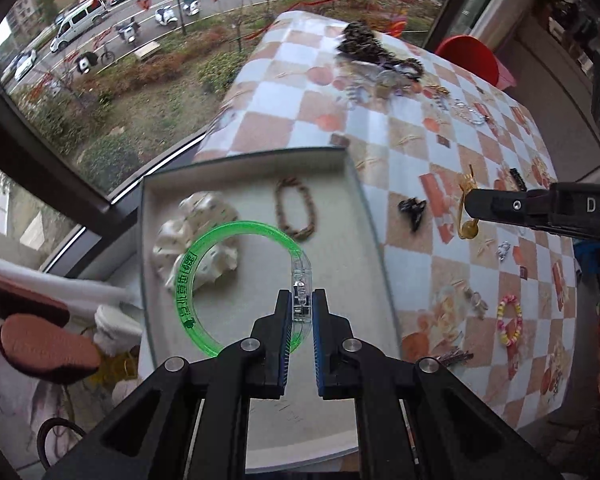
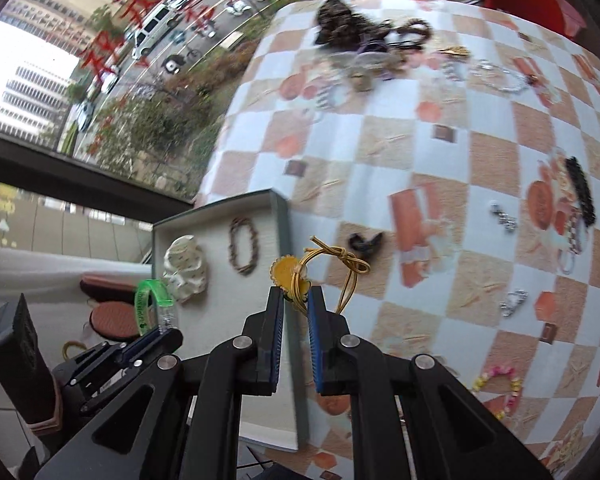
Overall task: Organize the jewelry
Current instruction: 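Carry the green bangle and yellow hair tie with both tools over the tray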
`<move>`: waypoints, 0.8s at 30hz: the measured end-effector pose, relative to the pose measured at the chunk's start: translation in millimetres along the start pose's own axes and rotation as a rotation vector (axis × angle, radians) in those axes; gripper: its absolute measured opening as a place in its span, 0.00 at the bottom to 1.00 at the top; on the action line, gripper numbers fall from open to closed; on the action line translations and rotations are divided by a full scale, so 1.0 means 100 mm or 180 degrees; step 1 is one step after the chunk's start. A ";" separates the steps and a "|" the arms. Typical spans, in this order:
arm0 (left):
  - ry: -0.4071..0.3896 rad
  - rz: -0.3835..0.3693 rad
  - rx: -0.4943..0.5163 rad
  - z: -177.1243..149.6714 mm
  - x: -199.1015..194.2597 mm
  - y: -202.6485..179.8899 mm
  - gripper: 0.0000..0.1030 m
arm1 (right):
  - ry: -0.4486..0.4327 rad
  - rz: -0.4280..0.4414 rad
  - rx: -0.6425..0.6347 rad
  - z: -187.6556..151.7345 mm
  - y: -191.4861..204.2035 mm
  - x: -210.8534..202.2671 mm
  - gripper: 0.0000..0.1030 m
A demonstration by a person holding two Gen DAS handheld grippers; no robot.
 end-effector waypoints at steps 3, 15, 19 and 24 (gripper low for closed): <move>0.0038 0.0082 -0.0080 -0.10 0.06 0.16 0.13 | 0.0099 0.0037 -0.0104 -0.02 0.20 0.16 0.13; 0.0183 0.0315 -0.0251 -0.30 0.44 0.51 0.13 | 0.0523 0.0060 -0.0341 -0.09 0.63 0.90 0.12; 0.0208 0.0371 -0.0213 -0.30 0.57 0.52 0.13 | 0.0599 0.0008 -0.0367 -0.06 0.66 1.09 0.13; 0.0246 0.0443 -0.0182 -0.30 0.72 0.53 0.13 | 0.0636 -0.0088 -0.0404 0.00 0.63 1.28 0.13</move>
Point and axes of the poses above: each gripper's, at about its wrist camera, not at the fingertips, and x roughly the way its jaws point, y to its left, z to its top, the point moved 8 cm from there along x, roughly the way its jaws point, and after that the axes turned 2 degrees about z, right-handed, at the moved point
